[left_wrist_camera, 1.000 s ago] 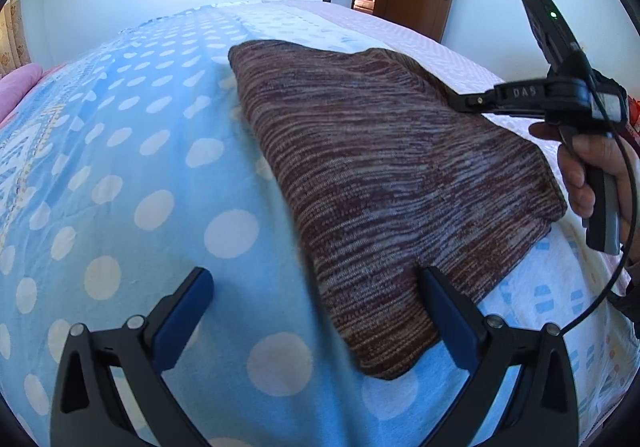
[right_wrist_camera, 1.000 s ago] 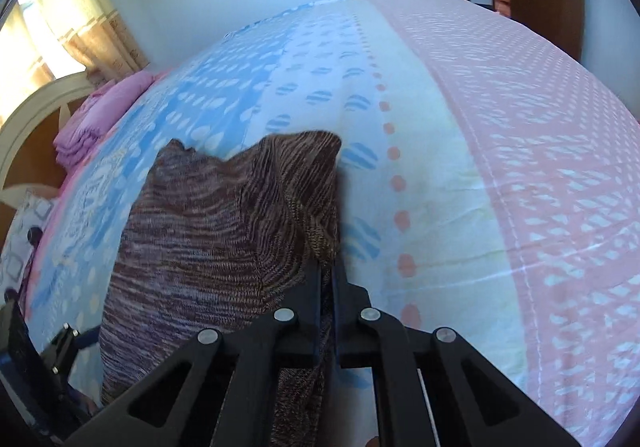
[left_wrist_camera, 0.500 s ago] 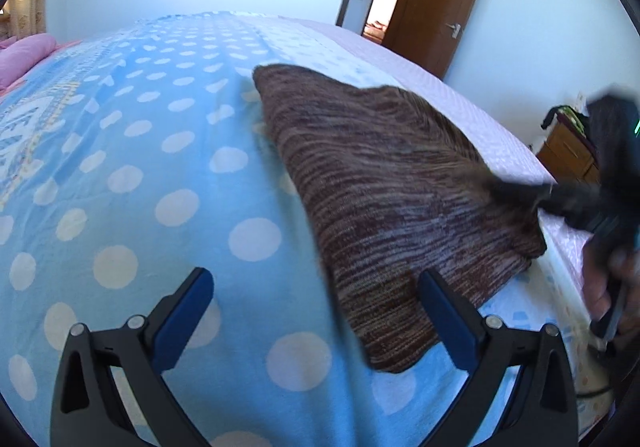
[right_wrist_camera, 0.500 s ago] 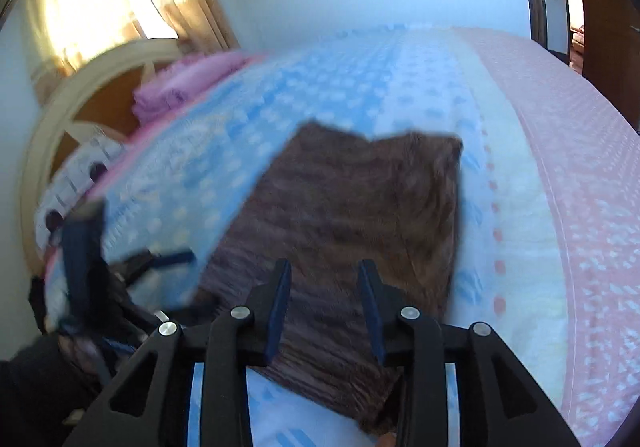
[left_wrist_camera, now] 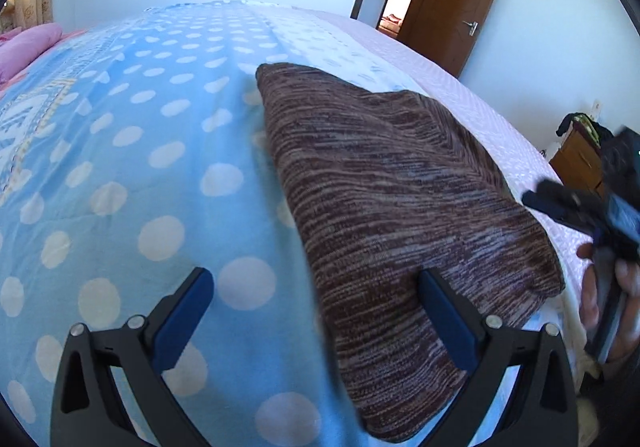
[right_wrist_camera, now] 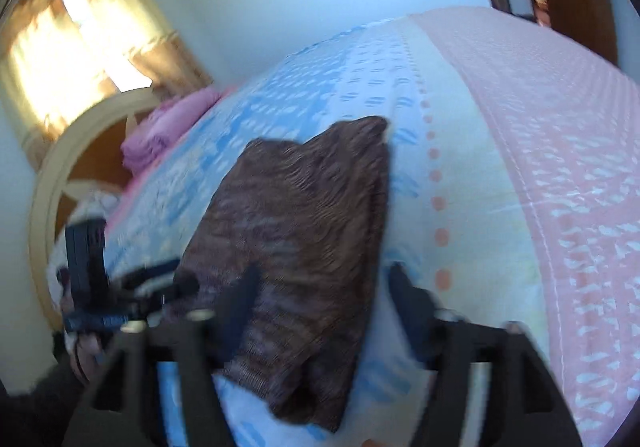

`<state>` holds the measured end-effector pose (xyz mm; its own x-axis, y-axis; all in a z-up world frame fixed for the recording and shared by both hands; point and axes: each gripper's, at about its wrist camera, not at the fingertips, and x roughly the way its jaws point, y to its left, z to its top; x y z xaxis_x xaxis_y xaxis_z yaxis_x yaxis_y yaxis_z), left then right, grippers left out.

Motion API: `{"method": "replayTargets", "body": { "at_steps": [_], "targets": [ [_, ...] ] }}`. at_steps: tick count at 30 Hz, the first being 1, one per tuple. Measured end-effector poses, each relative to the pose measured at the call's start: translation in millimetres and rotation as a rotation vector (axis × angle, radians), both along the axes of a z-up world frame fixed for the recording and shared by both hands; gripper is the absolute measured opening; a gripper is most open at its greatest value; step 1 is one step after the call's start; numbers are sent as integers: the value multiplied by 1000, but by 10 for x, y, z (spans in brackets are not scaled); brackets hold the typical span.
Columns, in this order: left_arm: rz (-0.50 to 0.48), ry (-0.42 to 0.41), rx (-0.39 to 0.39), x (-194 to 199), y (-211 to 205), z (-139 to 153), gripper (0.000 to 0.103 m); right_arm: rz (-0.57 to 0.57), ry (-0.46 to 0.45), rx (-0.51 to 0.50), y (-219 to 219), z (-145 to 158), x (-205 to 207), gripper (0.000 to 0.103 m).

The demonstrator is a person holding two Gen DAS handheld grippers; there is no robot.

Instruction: Fold small clothes

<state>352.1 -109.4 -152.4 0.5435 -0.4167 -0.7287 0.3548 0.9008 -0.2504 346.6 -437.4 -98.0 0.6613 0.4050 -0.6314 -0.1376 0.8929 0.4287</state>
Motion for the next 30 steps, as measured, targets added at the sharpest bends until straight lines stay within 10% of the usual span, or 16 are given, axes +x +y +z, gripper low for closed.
{"method": "replayTargets", "body": {
  "at_steps": [9,22,30],
  "targets": [
    [-39,2,53,-19,-119,-21,103,-58,99,82,-151,-232,616,71],
    [-89,-7,53,1,-225,-23,96,19,98,77,84,-336,943,38],
    [-146,-43,49,-90,-343,50,51,12,78,55,125,-346,923,25]
  ]
}}
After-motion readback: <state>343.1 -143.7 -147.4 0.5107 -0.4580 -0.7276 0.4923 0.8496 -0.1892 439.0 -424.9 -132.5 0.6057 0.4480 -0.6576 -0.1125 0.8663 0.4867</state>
